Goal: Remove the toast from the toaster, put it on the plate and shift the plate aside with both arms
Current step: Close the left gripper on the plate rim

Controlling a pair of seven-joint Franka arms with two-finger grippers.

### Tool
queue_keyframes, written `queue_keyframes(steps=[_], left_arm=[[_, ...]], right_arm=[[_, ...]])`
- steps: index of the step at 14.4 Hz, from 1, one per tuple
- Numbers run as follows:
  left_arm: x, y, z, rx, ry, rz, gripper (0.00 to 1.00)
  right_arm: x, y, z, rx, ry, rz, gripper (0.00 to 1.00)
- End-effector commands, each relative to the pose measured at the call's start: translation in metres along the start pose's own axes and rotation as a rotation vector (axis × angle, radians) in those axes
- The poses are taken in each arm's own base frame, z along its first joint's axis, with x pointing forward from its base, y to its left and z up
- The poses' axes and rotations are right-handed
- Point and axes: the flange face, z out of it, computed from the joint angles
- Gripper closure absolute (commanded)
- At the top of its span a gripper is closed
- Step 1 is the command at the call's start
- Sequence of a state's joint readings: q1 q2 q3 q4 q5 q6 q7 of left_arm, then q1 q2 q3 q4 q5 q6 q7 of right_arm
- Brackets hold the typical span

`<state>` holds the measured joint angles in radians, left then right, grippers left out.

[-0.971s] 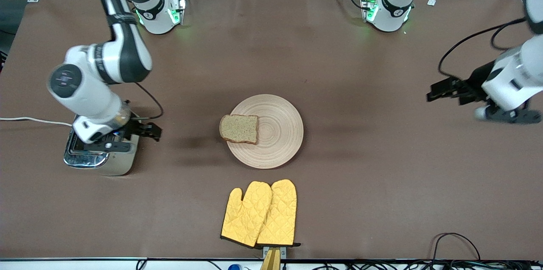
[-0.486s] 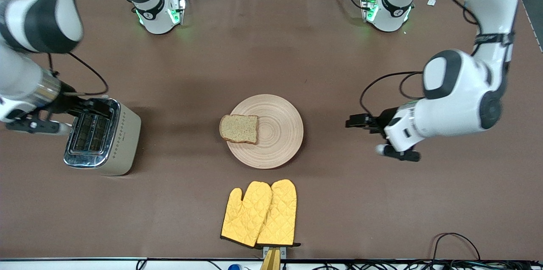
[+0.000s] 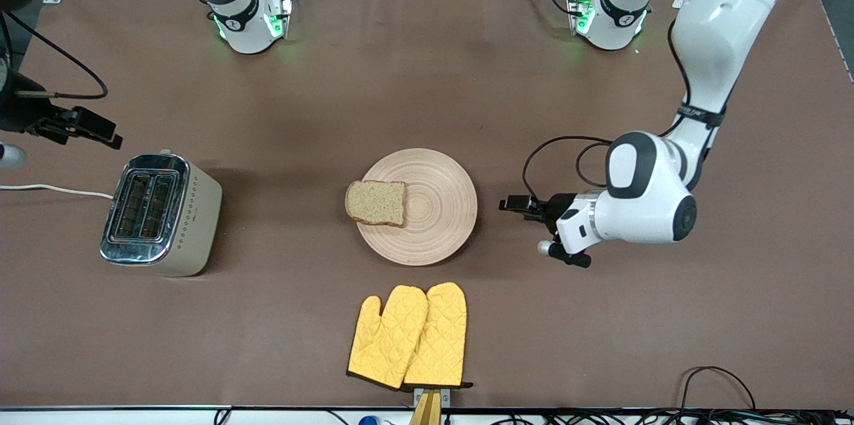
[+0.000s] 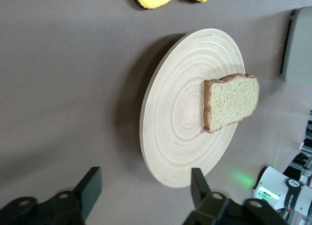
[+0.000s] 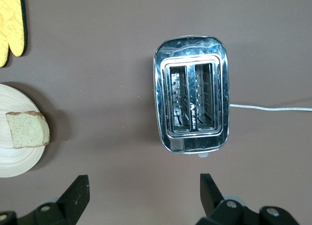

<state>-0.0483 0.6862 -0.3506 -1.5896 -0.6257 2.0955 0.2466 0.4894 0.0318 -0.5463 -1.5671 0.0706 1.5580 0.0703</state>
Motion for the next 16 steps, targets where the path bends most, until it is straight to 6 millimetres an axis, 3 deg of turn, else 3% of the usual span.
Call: queue_keyframes(steps=[1,4,7,9,12,16], left_arm=[[0.002,-0.003,0.039,-0.08,0.017,0.0,0.29],[0.002,-0.018,0.075,-0.163,0.029,-0.008,0.38],[0.001,-0.03,0.1,-0.189,0.039,0.037,0.42],[-0.001,-0.034,0.104,-0.188,0.034,0.036,0.44],[-0.003,-0.039,0.115,-0.189,0.019,0.03,0.56],[-0.005,-0.039,0.119,-0.188,0.013,0.028,0.8]], right_arm=[[-0.018,0.011,-0.019,0.002,-0.003,-0.002,0.0],[-0.038,-0.001,-0.04,-0.051,0.013,-0.026,0.0],[-0.039,-0.003,-0.04,-0.065,0.01,-0.025,0.0],[-0.038,-0.003,-0.04,-0.064,0.014,-0.026,0.0],[-0.037,0.001,-0.04,-0.089,0.013,-0.031,0.0],[-0.037,0.004,-0.038,-0.089,0.007,-0.024,0.0]])
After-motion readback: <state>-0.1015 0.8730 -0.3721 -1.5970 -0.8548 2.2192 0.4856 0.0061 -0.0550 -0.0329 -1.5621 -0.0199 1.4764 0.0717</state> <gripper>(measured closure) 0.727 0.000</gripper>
